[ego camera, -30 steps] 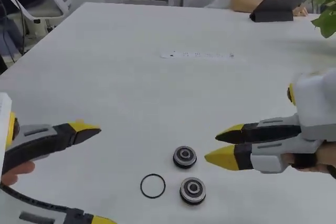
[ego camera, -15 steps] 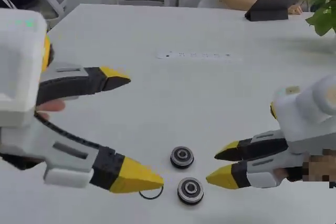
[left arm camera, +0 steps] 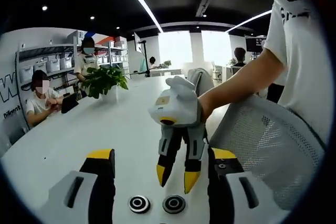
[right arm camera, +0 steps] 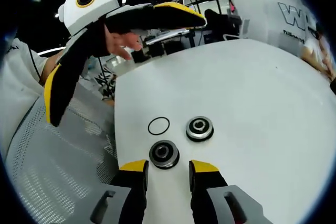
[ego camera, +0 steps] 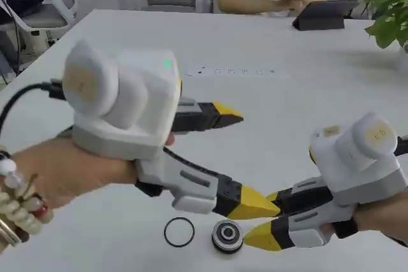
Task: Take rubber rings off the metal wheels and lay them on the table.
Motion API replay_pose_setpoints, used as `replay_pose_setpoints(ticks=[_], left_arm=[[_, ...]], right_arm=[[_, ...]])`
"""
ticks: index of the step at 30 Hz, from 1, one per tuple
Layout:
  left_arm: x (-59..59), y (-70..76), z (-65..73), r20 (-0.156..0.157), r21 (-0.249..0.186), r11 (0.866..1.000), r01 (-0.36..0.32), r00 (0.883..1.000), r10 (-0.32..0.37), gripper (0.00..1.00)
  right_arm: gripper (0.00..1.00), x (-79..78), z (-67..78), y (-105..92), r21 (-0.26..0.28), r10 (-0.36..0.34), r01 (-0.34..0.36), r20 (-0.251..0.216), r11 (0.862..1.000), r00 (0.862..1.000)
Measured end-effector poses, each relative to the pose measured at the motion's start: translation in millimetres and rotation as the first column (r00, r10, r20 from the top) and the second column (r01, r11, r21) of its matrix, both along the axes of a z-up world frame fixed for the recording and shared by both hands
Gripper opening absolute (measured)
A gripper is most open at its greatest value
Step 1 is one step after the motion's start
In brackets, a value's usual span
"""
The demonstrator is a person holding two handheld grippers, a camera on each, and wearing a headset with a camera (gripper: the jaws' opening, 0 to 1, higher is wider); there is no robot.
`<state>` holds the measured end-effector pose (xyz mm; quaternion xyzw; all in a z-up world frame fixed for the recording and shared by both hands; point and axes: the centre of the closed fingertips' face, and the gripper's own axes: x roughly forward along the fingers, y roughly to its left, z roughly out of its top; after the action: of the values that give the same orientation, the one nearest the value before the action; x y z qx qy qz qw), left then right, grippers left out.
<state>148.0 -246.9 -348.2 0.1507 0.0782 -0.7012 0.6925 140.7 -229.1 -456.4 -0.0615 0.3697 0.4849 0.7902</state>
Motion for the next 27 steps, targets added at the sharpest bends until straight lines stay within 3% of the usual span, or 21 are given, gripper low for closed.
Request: replay_pose_setpoints(ticks=[4,6,8,18,27], left_arm=[[-11.1,4.3,-37.0,0.008,0.044,0.999,0.02,1.0,-0.021,0.54],[-15.3,11.9,-59.4,-0.005,0.119,0.992,0.04,0.999,-0.04,0.49],[-13.1,16.1,-74.5,0.0,0.164,0.986,0.036,0.999,-0.036,0.46],[0.4,21.1,-94.0,-0.065,0.178,0.984,-0.035,0.997,0.047,0.39],[1.5,26.7,-109.7,-0.066,0.223,0.974,-0.045,0.996,0.061,0.28]], right_arm=[[0.29,-0.5,-1.8,-0.1,-0.001,-0.001,0.001,-0.003,1.0,1.0],[0.29,-0.5,-2.7,0.4,-0.003,0.001,-0.001,-0.002,1.0,1.0],[0.29,-1.0,-4.6,0.5,-0.009,0.004,-0.004,-0.001,1.0,1.0],[0.29,-4.0,-15.9,2.4,-0.04,0.022,-0.022,0.001,0.999,1.0],[0.26,-1.6,-18.0,6.6,-0.051,0.033,-0.031,0.033,0.998,0.999]])
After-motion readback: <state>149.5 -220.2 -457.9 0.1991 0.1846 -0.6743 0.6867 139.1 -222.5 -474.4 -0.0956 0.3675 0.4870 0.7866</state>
